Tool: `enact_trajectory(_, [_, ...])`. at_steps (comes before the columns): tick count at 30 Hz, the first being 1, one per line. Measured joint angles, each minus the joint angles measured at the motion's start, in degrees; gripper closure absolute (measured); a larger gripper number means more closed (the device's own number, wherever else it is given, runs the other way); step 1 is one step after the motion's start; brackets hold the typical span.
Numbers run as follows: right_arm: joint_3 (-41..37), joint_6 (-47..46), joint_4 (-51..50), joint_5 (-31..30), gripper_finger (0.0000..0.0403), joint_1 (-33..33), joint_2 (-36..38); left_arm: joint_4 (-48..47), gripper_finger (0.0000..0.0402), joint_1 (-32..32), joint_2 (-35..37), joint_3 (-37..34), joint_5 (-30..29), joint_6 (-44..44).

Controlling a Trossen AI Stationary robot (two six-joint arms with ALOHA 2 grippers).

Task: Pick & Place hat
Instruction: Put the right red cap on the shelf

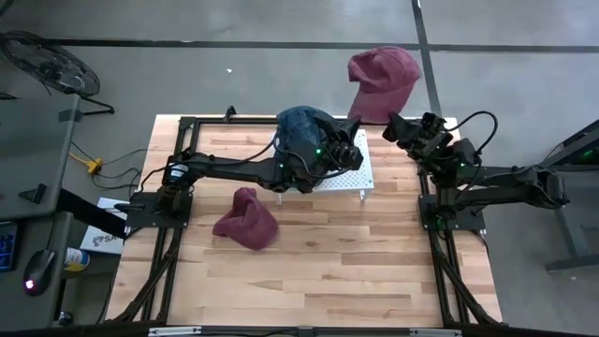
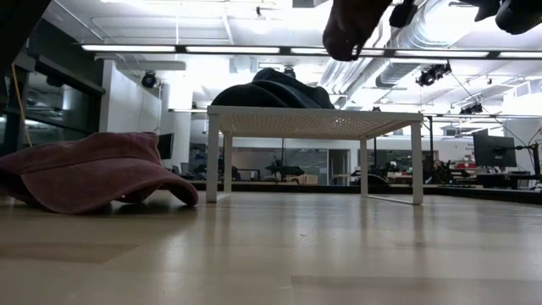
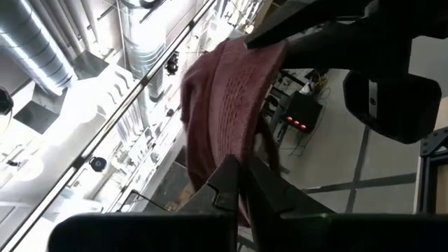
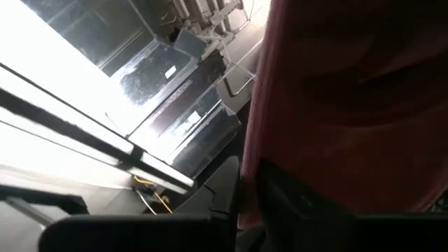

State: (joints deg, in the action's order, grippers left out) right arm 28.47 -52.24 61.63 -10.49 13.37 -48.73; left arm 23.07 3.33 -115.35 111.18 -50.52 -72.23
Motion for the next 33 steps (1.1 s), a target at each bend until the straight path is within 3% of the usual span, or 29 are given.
enact_trajectory(7, [0.0,3.8,-2.6,1.4,0.0328,-0.1,0.0,1.0,0.0398,0.0,0.0,0.0,0.2,-4.0])
enact_trajectory(20, [0.0,4.9,-8.1,7.3,0.0212,0.0,0.1,1.3,0.0398,-1.4,0.3,-0.1,-1.9,-6.1])
enact_trajectory(27, [0.0,5.3,-15.4,13.4,0.0199,0.9,1.2,1.5,0.0398,-2.4,0.5,2.4,-4.3,-10.0])
enact_trajectory(33, [0.0,6.8,-27.9,19.3,0.0198,4.2,6.7,0.8,0.0398,-2.6,0.5,3.2,-6.7,-11.9])
